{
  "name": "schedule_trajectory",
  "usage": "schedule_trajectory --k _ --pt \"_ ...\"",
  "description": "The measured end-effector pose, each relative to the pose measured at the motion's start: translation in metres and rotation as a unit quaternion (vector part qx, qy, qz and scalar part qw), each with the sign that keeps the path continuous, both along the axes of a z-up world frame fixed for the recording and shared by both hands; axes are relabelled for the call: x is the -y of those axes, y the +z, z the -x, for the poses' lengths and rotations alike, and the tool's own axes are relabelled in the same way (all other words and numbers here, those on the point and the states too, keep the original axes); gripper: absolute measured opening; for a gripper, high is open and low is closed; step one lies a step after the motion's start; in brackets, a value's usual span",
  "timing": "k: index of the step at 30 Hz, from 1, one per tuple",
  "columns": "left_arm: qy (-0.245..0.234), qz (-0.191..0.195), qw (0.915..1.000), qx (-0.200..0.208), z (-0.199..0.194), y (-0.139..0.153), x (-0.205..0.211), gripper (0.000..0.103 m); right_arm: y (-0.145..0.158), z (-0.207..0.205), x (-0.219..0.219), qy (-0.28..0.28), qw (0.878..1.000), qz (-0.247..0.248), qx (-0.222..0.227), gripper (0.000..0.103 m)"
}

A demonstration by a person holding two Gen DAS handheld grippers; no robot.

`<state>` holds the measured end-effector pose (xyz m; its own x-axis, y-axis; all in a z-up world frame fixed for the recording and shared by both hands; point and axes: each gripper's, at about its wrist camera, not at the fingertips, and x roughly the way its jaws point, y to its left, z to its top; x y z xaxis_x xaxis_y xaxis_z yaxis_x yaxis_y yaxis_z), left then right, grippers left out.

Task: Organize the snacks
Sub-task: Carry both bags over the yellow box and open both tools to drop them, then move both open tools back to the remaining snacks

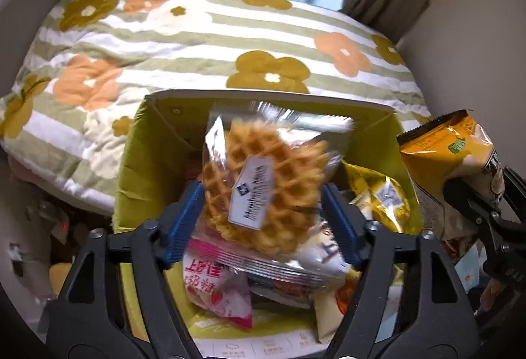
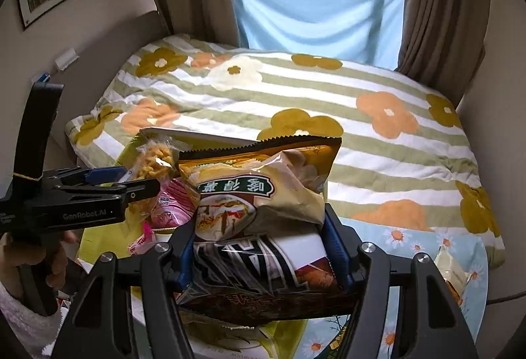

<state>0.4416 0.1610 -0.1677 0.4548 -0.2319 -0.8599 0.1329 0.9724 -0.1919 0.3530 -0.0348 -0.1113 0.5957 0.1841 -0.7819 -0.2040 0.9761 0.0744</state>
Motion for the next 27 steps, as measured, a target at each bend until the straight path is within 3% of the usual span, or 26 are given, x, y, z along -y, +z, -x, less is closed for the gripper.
schedule_trajectory --k 1,10,17,19,21,22,27 --pt "0.004 -0.004 1.0000 0.000 0.003 0.000 0.001 0.102 -0.001 -0.002 -0.001 0.002 1.000 0.000 -0.002 0.061" --pt "0.046 0.015 0.9988 -0.009 0.039 -0.001 -0.022 0.103 -0.008 -0.006 -0.004 0.019 0.999 -0.033 -0.024 0.061" --pt "0.049 0.010 0.9987 -0.002 0.059 0.006 -0.025 0.103 -0.002 -0.022 -0.021 0.037 0.998 -0.041 -0.022 0.062" --pt "0.051 0.010 0.9987 0.000 0.063 0.007 -0.027 0.103 -0.001 -0.028 -0.028 0.043 0.998 -0.040 -0.015 0.070" --pt "0.052 0.007 0.9986 0.001 0.065 0.008 -0.028 0.103 -0.001 -0.028 -0.030 0.045 0.998 -0.046 -0.005 0.098" --pt "0.052 0.006 0.9986 0.001 0.067 0.008 -0.030 0.103 0.000 -0.025 -0.030 0.043 0.998 -0.050 -0.001 0.102" --pt "0.053 0.012 0.9985 0.004 0.081 0.009 -0.033 0.103 -0.005 -0.006 -0.024 0.034 0.998 -0.056 0.002 0.102"
